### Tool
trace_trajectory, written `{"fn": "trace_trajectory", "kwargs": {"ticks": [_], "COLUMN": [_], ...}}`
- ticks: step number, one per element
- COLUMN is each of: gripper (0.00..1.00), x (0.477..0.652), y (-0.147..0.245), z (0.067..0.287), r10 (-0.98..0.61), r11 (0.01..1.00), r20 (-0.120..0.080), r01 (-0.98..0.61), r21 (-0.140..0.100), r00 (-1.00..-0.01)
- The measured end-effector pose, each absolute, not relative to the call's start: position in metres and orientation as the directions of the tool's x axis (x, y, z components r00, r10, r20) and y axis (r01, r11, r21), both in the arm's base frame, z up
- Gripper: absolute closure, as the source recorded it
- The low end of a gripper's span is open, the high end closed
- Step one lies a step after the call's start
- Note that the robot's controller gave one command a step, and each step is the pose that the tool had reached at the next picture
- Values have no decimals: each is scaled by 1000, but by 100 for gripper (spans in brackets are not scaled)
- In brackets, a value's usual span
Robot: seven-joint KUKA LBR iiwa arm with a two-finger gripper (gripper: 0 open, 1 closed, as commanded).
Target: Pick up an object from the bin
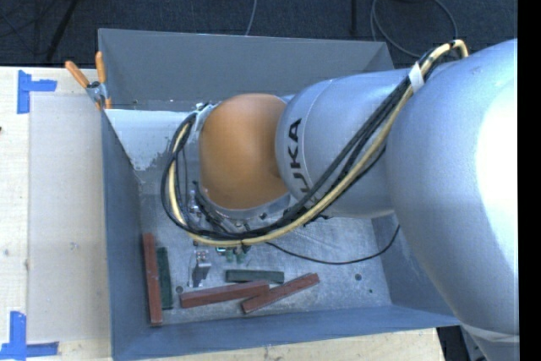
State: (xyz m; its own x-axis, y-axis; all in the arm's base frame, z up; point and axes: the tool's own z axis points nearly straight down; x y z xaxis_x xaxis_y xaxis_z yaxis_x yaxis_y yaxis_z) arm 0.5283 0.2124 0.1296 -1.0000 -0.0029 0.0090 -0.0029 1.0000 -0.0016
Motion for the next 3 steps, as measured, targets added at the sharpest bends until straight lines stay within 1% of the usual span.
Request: {"fn": "trace_trajectory", "kwargs": {"ticks": [1, 2, 3], "gripper": [0, 0, 0], "x": [531, 500, 497], "y": [212, 163, 145], "z": [134, 92, 108], "r10": [1, -103, -67], "r11": [1000, 995, 998], "r20": [1, 0, 4], "r01": [1, -103, -67], "r21": [0, 0, 0], "r00": [-1000, -995, -998]}}
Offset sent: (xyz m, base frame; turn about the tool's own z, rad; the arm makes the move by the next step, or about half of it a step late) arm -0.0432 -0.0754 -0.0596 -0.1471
